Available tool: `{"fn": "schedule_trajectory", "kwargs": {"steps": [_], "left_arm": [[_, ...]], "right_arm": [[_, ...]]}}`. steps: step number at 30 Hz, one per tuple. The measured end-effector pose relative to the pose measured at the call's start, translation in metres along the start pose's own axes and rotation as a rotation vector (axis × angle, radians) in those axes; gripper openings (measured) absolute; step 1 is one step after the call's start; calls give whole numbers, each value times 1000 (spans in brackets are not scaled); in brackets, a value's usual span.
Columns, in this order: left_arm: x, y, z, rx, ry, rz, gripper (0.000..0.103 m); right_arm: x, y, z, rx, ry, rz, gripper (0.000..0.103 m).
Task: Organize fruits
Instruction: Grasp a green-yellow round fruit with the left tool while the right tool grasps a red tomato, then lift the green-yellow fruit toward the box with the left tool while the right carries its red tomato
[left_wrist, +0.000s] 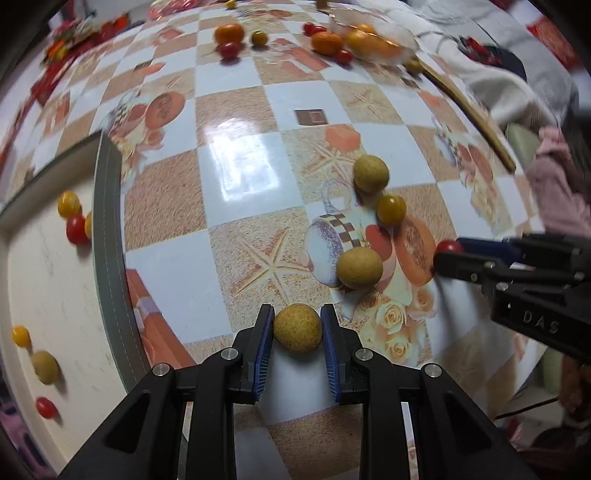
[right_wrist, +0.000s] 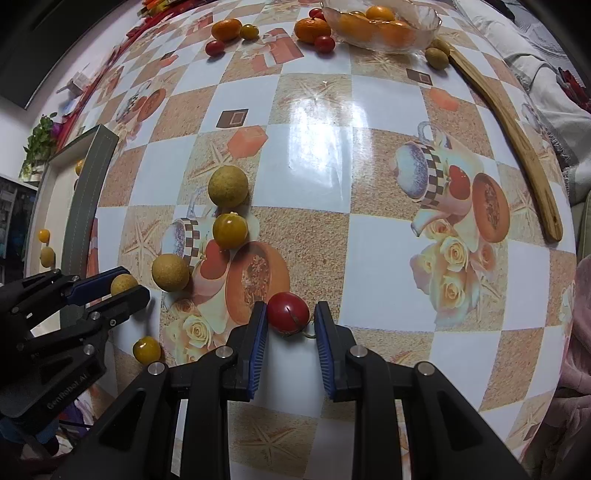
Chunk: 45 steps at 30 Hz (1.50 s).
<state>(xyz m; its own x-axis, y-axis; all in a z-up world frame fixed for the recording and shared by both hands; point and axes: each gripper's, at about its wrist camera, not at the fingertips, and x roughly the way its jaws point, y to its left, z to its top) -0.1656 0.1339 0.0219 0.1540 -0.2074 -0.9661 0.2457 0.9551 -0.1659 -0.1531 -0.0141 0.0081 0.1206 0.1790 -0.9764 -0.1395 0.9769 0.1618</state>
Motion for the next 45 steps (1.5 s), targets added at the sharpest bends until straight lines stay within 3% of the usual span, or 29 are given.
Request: {"fn": "schedule_trajectory", "kwargs": {"steps": [6,19,34,36,45], "left_arm": [[-5,14,0,-32,3,-7,27],[-43,40,-10,-73,-68,-13,27],[-44,55,-16,-129,-86,0,27],[-44,55,-16,-132,-85,-1,27],[-60,72,-28,-172,-105,21,27]], "right_arm": [[-2,-4,1,25,-1,20,28],[-20,7,15,2,-28,38,28],[2,7,2,-25,12,-30,29],[4,11,4,-37,11,-43,23],[-19,32,20,-60,-23,2,23]]}}
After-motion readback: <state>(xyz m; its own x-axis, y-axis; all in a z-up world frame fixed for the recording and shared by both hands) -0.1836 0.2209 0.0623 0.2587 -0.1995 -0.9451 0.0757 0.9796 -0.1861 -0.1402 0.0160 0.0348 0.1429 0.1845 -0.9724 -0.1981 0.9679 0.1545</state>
